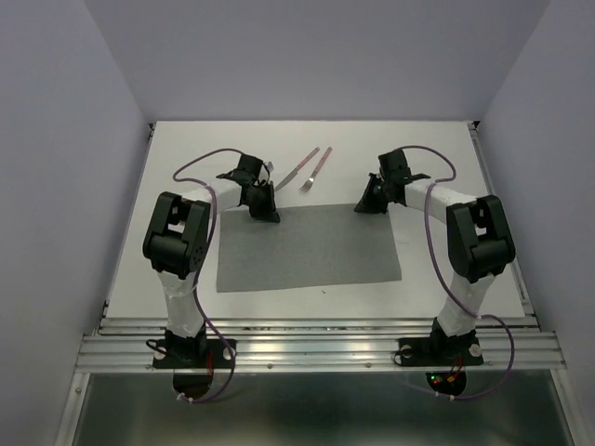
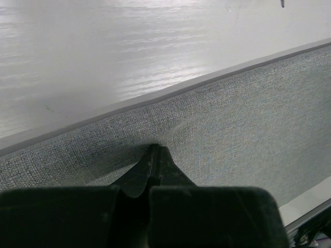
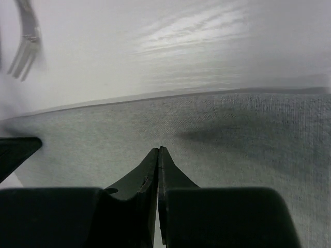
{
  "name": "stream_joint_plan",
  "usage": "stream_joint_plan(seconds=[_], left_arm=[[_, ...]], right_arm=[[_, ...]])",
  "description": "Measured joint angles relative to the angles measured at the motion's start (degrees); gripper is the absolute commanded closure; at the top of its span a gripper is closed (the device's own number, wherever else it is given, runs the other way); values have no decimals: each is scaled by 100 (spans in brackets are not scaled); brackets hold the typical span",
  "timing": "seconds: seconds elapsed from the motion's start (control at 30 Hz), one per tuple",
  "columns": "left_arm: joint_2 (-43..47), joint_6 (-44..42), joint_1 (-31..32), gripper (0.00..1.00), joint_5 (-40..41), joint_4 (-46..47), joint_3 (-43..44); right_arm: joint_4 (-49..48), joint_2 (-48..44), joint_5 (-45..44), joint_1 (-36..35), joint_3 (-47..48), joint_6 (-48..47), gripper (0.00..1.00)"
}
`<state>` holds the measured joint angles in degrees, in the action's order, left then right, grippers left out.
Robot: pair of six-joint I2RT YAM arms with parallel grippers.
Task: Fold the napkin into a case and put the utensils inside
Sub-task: Smooth out the rectangle-folded napkin at the center of the board.
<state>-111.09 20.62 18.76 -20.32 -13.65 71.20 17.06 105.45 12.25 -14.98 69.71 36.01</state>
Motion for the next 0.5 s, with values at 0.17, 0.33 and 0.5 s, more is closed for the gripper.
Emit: stream_joint_plan(seconds=[0.17,0.33,0.5], left_arm=[[-94,-11,155,100,-42,-44,131],[-94,-20,184,100,-144,-79,131],[-94,-24,181,100,-330,-98,131]], right_arm=[[42,380,-212,31,-142,240,93],[-136,175,-389,55,-485,420,92],[-354,-94,-492,57,-887,573,92]])
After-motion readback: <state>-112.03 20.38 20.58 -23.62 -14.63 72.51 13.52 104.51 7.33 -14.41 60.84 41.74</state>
